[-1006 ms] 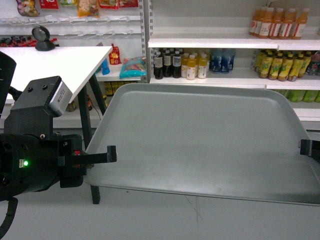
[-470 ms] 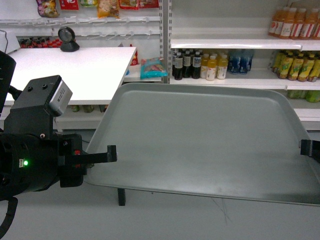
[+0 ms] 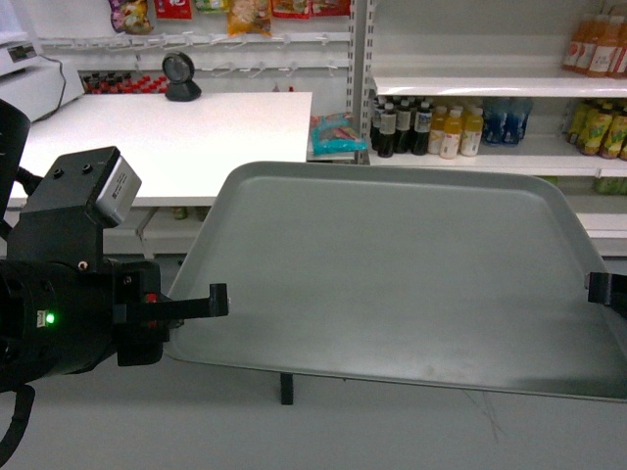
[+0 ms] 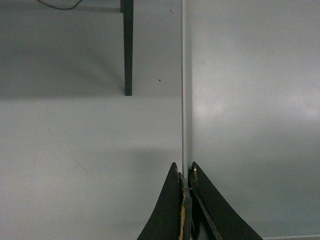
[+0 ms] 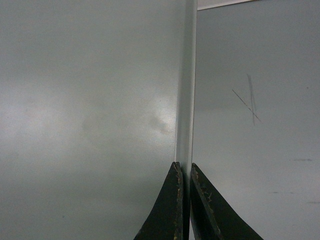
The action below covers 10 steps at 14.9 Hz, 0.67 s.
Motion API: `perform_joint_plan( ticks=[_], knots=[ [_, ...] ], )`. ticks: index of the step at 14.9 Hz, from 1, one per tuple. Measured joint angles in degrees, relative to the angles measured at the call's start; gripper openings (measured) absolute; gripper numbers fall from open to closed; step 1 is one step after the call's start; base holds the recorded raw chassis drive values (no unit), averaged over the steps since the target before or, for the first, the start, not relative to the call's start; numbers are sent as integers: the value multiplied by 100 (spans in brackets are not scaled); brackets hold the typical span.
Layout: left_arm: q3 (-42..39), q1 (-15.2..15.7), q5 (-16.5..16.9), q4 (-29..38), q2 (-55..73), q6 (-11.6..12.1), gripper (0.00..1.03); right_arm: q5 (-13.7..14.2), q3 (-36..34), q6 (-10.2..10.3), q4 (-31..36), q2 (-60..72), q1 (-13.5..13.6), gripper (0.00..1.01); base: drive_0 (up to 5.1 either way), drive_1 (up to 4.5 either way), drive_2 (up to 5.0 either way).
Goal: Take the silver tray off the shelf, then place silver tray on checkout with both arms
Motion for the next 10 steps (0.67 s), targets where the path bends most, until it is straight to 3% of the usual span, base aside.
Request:
perform_joint_plan(
  ticks=[10],
  knots=[
    [0, 0, 0, 4, 0, 0, 2, -2, 0, -2, 7, 0, 0, 3, -503, 242, 242]
  ],
)
